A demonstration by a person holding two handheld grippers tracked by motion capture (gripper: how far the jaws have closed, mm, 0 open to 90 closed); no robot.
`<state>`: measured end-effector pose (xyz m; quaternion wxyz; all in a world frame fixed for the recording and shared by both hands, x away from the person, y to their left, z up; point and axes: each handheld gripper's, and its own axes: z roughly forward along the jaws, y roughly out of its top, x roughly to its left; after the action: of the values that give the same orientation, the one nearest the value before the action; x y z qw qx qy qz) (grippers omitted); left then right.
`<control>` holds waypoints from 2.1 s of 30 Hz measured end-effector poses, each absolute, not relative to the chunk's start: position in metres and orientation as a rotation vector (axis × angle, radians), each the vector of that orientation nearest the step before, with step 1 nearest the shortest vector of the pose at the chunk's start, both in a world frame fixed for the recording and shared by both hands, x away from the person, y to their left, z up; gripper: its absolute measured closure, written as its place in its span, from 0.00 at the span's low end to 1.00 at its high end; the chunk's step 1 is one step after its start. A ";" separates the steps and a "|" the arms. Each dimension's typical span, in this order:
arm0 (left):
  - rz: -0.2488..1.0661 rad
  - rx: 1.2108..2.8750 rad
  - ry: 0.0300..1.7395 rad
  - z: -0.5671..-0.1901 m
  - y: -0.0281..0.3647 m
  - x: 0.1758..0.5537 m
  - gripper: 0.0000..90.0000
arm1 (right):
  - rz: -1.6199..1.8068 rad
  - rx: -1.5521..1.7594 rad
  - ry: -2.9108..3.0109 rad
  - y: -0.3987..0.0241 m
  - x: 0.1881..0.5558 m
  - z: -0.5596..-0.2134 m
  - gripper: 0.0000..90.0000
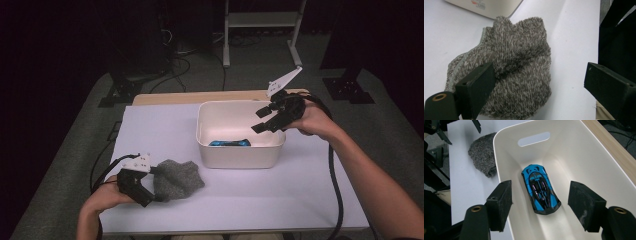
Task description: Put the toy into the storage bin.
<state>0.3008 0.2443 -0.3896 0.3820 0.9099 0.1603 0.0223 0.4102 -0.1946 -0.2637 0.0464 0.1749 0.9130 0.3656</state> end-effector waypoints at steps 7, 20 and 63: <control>0.058 2.320 0.406 -0.389 0.243 0.301 0.10 | 1.147 0.579 2.751 -0.212 0.402 -0.262 0.38; 0.054 2.322 0.399 -0.390 0.241 0.301 0.10 | 1.175 0.688 2.682 -0.250 0.383 -0.264 0.39; 0.068 2.326 0.403 -0.390 0.239 0.299 0.10 | 1.258 0.890 2.604 -0.310 0.340 -0.324 0.39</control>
<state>0.2992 0.2391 -0.3899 0.3802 0.9109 0.1578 0.0266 0.3401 -0.3100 -0.3237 0.0579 0.2936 0.8592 0.4151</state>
